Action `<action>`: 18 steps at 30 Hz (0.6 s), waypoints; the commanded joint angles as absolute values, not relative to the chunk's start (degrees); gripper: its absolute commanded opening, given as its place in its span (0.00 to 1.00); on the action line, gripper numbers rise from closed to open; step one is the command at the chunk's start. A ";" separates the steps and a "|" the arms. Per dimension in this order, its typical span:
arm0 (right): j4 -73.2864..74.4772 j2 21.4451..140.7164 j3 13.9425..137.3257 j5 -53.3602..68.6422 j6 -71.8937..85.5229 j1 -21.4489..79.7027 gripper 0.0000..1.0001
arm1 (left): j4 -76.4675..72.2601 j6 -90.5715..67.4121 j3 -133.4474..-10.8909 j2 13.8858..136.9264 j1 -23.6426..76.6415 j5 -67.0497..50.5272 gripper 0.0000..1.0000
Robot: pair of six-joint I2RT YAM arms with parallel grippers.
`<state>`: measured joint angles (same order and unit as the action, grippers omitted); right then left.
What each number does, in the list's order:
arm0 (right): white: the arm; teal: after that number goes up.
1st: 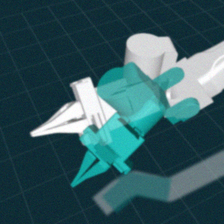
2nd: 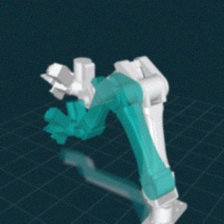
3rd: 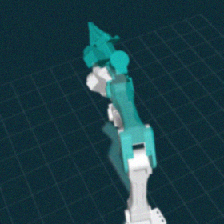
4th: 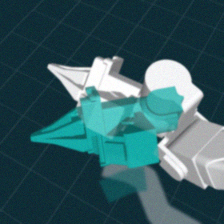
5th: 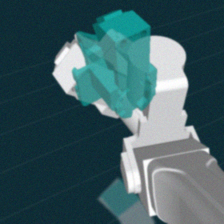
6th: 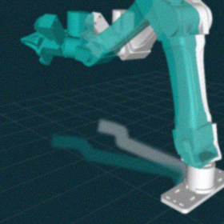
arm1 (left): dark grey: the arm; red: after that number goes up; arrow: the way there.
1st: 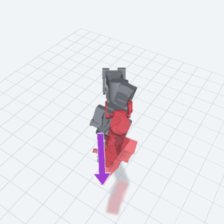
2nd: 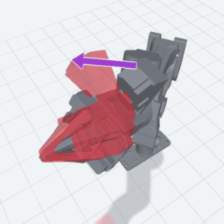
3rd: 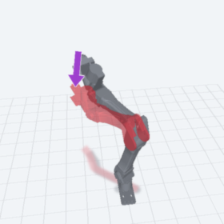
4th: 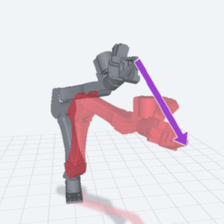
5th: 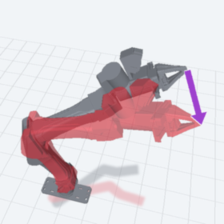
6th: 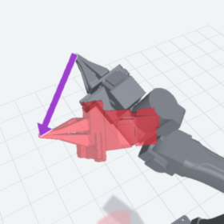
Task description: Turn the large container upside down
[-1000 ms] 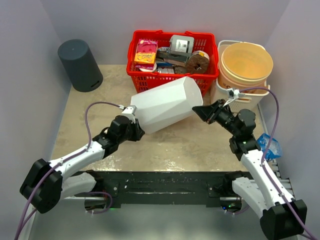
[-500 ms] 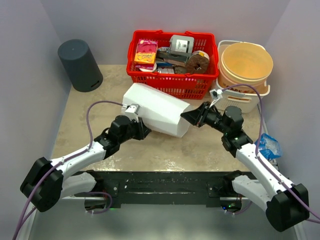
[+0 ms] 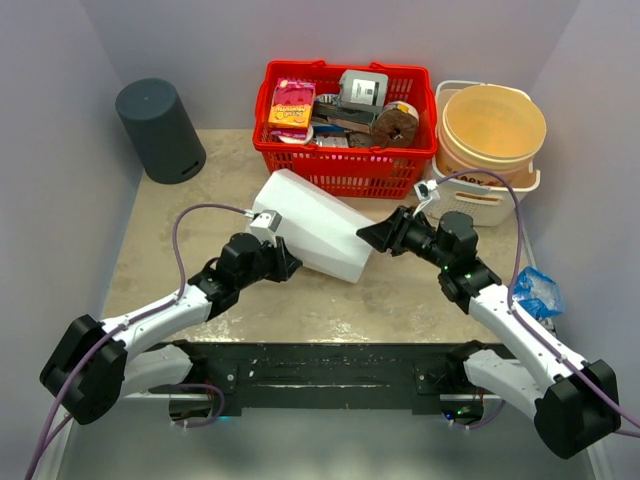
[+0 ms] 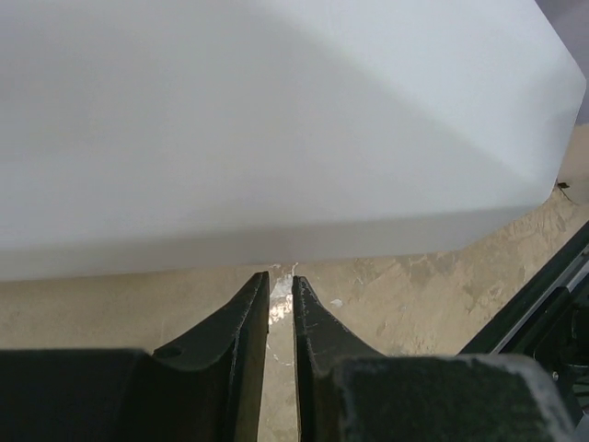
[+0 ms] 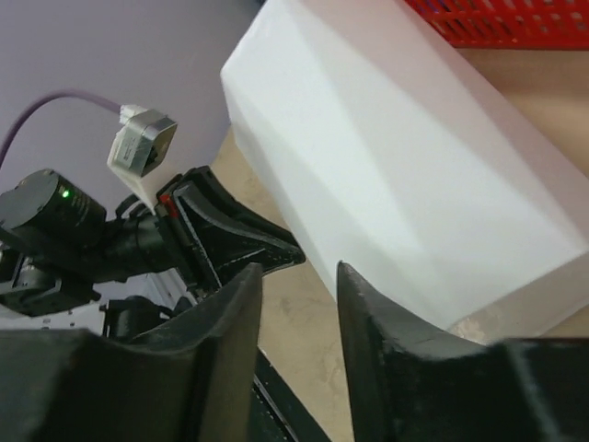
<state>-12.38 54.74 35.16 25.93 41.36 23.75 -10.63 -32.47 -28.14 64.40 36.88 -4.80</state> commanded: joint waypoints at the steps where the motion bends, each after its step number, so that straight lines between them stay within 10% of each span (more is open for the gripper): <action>1: -7.04 54.75 39.37 18.46 41.66 25.13 0.50 | -13.97 -33.14 -28.91 63.54 37.00 -6.06 0.21; 18: 7.56 51.60 40.79 -7.55 46.84 29.53 0.66 | -3.80 -26.03 -35.76 54.59 37.18 -8.71 0.44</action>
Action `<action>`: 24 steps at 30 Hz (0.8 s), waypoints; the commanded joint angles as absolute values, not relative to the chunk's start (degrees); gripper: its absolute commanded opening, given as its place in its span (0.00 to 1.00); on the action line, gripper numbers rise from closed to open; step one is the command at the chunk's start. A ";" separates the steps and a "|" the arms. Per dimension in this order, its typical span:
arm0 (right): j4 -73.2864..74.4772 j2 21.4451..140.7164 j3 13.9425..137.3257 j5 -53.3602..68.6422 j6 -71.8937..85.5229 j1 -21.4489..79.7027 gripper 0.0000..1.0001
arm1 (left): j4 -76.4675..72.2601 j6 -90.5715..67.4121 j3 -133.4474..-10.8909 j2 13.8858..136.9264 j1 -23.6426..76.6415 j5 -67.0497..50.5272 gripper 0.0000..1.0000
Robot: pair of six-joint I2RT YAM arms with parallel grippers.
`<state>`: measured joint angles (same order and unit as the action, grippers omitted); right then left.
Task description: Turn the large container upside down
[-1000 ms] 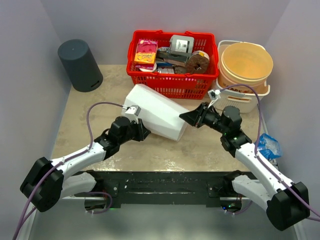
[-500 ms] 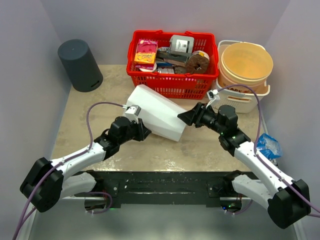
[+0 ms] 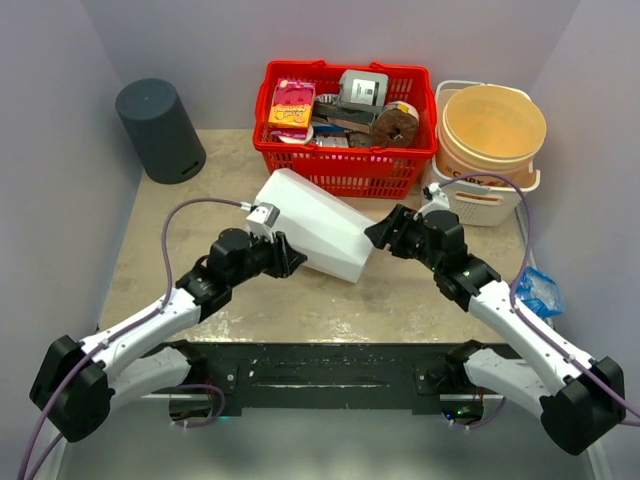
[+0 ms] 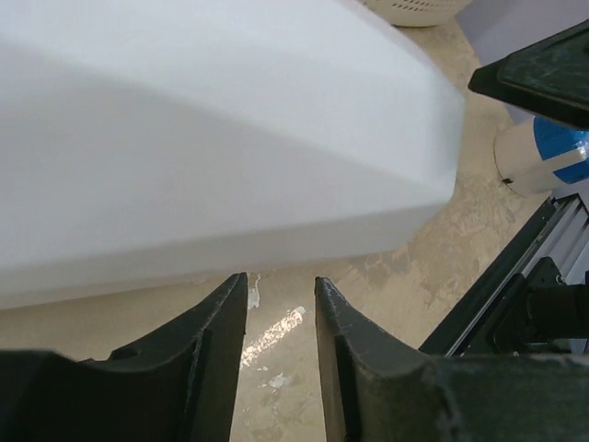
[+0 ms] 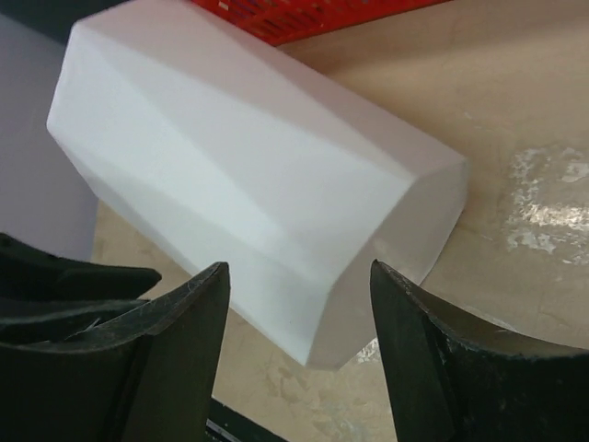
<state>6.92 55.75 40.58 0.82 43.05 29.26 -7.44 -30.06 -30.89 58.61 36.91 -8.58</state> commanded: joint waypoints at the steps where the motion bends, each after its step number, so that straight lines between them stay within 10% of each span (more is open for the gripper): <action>1: 7.47 50.20 39.91 -8.34 47.89 29.53 0.69 | -2.56 -25.23 -36.64 53.88 37.18 -8.01 0.50; 10: 3.52 52.38 38.58 -5.81 47.64 29.62 0.79 | 12.91 -14.07 -51.67 52.90 37.00 6.22 0.95; 24: 1.49 53.53 37.18 -2.37 46.67 29.53 0.85 | 10.54 -9.93 -60.81 67.39 18.19 -7.81 0.99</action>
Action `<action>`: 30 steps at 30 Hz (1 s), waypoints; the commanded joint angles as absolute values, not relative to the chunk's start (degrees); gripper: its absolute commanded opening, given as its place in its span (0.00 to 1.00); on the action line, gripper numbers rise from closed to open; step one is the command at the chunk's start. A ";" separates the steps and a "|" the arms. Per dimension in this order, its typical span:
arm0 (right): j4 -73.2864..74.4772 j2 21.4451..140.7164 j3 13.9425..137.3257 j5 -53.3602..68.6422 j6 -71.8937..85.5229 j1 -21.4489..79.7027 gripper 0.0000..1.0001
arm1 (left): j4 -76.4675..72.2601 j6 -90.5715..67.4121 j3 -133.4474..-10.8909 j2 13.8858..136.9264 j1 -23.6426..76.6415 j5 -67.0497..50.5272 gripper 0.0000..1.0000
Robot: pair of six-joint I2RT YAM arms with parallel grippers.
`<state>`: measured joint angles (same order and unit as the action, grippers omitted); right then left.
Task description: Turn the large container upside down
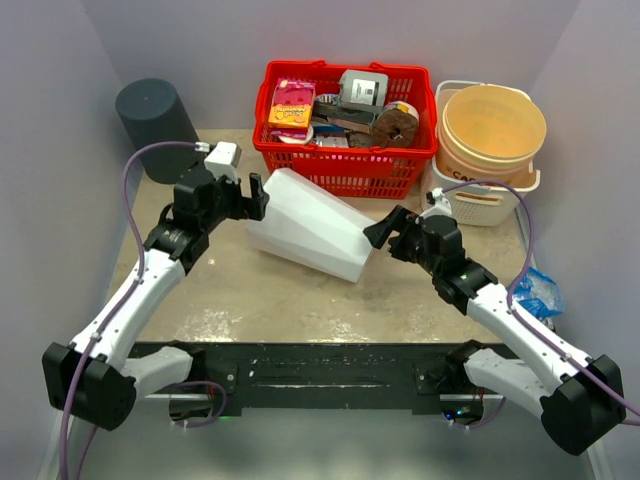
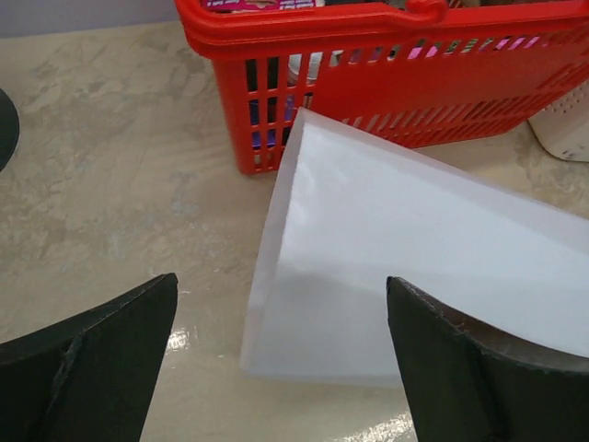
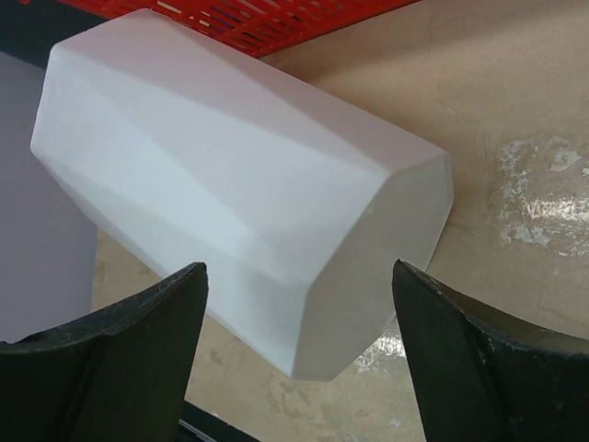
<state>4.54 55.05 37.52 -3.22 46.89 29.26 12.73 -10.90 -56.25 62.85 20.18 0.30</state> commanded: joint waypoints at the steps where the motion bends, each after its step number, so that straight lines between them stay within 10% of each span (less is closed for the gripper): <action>1: 1.67 53.26 37.18 -2.55 46.67 29.53 0.85 | 10.81 -9.84 -61.60 68.54 18.11 -8.34 0.99; 30: -7.09 52.38 29.80 -2.03 59.75 29.53 0.87 | -1.49 -15.28 -54.76 76.12 17.93 -16.61 0.88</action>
<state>1.15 53.87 32.38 -2.37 53.01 29.26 2.48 -12.93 -55.46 76.23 18.11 -15.09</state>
